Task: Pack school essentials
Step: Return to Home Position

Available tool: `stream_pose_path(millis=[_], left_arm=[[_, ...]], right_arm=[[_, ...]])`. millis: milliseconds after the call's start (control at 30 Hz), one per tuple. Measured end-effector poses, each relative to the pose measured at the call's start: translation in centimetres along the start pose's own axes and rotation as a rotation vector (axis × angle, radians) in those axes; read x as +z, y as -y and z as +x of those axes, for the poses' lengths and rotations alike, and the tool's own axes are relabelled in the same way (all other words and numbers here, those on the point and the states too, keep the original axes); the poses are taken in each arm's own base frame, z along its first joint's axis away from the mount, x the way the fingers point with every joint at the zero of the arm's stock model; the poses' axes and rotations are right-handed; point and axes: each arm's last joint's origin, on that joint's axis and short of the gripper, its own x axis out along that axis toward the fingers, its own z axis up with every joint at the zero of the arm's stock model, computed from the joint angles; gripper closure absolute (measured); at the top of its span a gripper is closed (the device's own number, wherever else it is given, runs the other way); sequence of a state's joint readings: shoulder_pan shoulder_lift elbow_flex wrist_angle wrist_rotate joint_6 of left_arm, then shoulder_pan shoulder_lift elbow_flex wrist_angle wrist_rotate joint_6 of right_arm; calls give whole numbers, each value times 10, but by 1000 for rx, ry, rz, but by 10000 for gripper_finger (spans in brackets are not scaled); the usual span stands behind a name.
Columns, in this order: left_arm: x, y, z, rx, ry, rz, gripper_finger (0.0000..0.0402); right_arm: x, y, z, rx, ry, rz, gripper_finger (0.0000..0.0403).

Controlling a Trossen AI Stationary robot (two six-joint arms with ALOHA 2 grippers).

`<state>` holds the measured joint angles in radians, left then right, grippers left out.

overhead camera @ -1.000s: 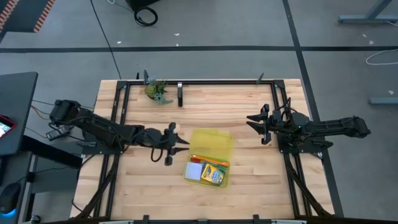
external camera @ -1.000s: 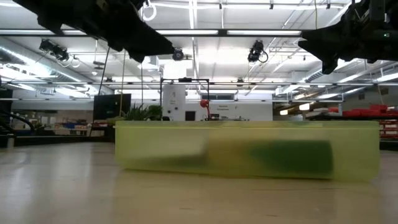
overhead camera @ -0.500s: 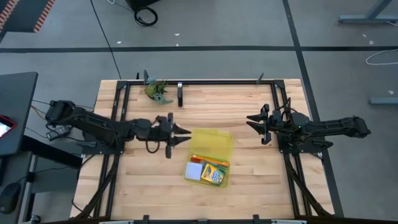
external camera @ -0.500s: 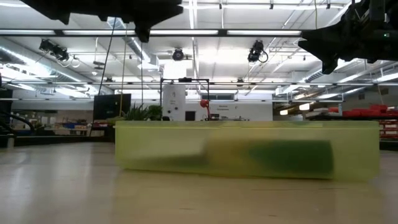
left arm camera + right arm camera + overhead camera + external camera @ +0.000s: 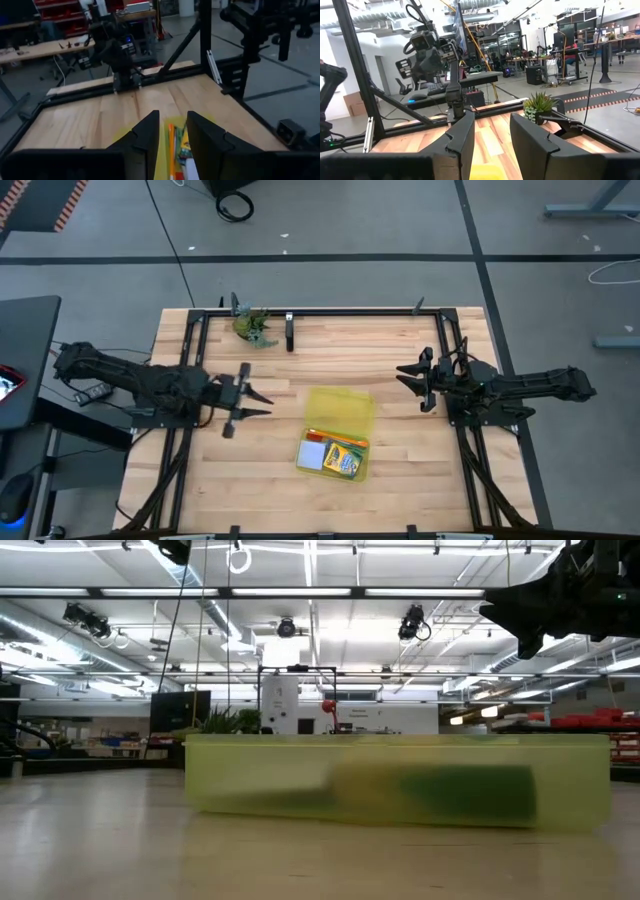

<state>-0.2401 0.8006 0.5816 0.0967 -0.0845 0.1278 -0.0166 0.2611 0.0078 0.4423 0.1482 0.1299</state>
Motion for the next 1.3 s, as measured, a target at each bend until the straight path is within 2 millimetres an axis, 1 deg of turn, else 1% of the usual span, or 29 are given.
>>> stream_pose_path(millis=[167, 267, 400, 567, 767, 967, 1067, 1167, 1300], left_arm=[[3, -3, -27, 2, -4, -45, 294], [0, -5, -40, 13, 30, -60, 294], [-25, -8, -55, 42, 78, -74, 294], [-59, -6, -66, -17, 140, -67, 294], [-80, -6, -80, -31, 188, -92, 294], [-96, -8, -87, -16, 192, -140, 294], [-102, -9, -85, -16, 164, -148, 294], [-102, -10, -85, -6, 166, -146, 294], [-115, -11, -80, 23, 134, -152, 294]], right_arm=[[0, 0, 0, 0, 0, 0, 272], [0, 0, 0, 0, 0, 0, 272], [0, 0, 0, 0, 0, 0, 272], [0, 0, 0, 0, 0, 0, 272], [0, 0, 0, 0, 0, 0, 272], [0, 0, 0, 0, 0, 0, 272], [0, 0, 0, 0, 1, 0, 272], [0, 0, 0, 0, 0, 0, 272], [0, 0, 0, 0, 0, 0, 272]])
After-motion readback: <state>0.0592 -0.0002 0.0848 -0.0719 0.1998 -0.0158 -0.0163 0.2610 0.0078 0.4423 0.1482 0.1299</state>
